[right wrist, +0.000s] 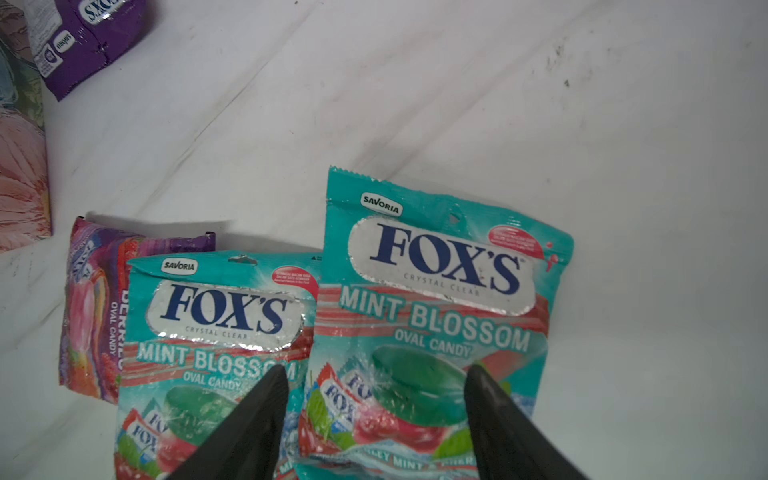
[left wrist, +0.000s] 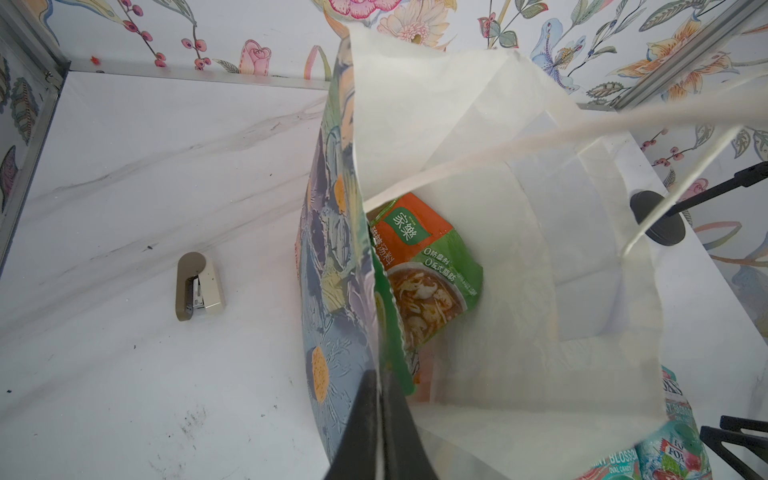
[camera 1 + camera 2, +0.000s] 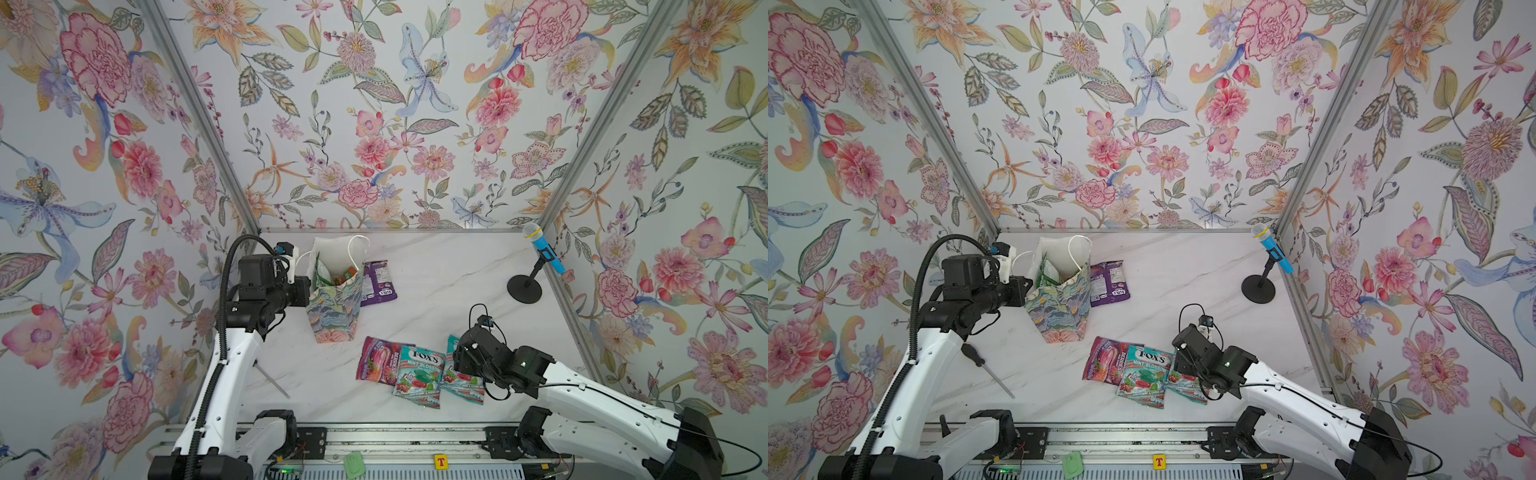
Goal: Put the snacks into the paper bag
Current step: 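Move the right gripper back down to the teal Mint Blossom packets, then close the right gripper on the teal Fox's Mint Blossom packet and lift it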
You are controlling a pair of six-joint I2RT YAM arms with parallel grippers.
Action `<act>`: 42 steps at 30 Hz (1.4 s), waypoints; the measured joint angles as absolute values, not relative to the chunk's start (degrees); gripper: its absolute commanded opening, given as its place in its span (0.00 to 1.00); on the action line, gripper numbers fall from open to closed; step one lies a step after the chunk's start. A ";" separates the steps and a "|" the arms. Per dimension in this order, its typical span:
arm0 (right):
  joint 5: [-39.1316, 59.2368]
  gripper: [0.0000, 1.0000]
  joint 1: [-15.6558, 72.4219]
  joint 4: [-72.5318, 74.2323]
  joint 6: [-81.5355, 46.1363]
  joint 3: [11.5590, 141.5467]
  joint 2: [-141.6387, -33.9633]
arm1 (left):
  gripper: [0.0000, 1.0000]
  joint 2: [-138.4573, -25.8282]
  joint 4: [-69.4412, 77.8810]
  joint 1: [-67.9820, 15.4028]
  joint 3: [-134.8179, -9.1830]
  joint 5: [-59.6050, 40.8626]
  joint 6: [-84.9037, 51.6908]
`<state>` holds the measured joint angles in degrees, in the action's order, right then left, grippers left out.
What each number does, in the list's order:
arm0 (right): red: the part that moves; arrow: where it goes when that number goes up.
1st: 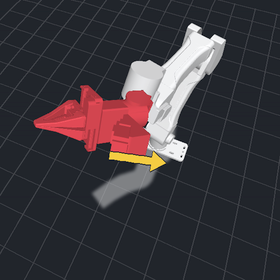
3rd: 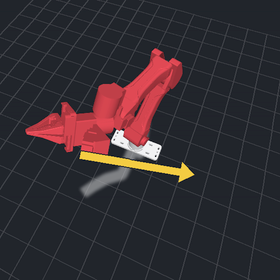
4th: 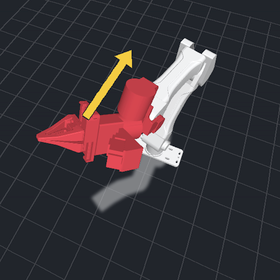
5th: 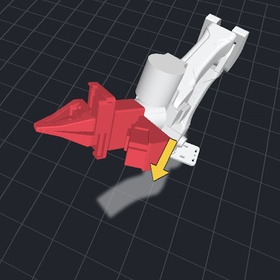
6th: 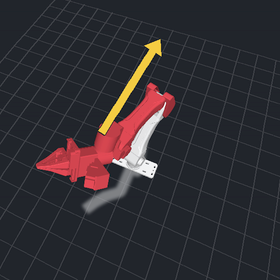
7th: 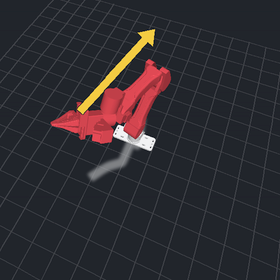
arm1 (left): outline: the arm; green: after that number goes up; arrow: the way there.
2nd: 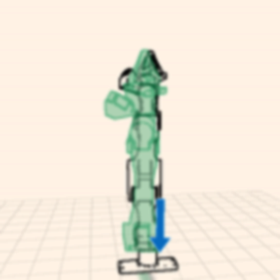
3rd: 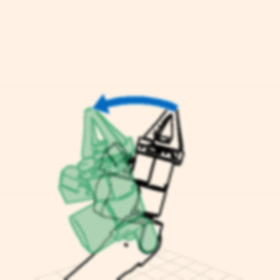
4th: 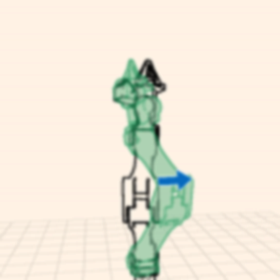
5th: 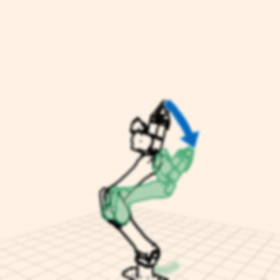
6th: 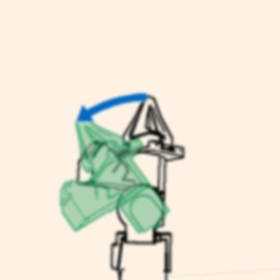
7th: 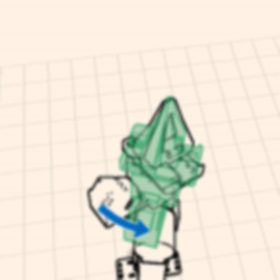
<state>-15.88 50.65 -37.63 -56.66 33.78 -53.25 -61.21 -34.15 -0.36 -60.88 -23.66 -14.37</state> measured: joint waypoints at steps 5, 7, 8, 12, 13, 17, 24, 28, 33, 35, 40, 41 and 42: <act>-15.88 0.79 50.78 -37.98 -60.99 28.91 -48.97 | 0.06 -61.21 -33.80 -0.36 -60.71 -23.81 -14.37; -15.88 0.80 50.76 -37.80 -62.30 27.16 -47.55 | 0.06 -61.21 -33.76 -0.36 -60.64 -23.81 -14.39; -15.86 0.80 50.68 -37.74 -62.78 26.39 -46.98 | 0.06 -61.21 -33.76 -0.36 -60.62 -23.81 -14.39; -14.98 0.80 49.56 -35.81 -64.16 22.61 -45.15 | 0.06 -61.21 -33.74 -0.36 -60.62 -23.81 -14.41; -14.59 0.80 49.23 -34.76 -64.20 21.85 -44.93 | 0.06 -61.21 -33.74 -0.36 -60.62 -23.83 -14.41; -12.86 0.79 47.37 -30.02 -64.10 20.53 -45.54 | 0.06 -61.21 -33.74 -0.36 -60.62 -23.86 -14.46; -9.17 0.79 44.95 -18.57 -62.46 20.25 -52.53 | 0.07 -61.21 -33.74 -0.36 -60.62 -23.92 -15.00; -7.68 0.79 44.03 -15.90 -60.42 21.80 -55.29 | 0.07 -61.21 -33.74 -0.36 -60.62 -24.03 -15.05; -6.24 0.78 41.69 -15.75 -59.79 22.57 -52.80 | 0.07 -61.21 -33.76 -0.36 -60.62 -24.01 -15.05; -6.20 0.79 41.34 -16.88 -59.81 22.52 -49.87 | 0.07 -61.21 -33.76 -0.36 -60.60 -24.01 -15.05; -5.15 0.78 40.42 -20.99 -61.95 19.66 -40.58 | 0.07 -61.21 -33.76 -0.36 -60.51 -24.05 -15.29; -4.84 0.78 40.40 -21.69 -62.57 18.52 -39.09 | 0.07 -61.19 -33.74 -0.36 -60.51 -24.05 -15.38; -4.27 0.78 40.40 -22.59 -63.51 16.86 -37.30 | 0.07 -61.17 -33.74 -0.36 -60.51 -24.03 -15.46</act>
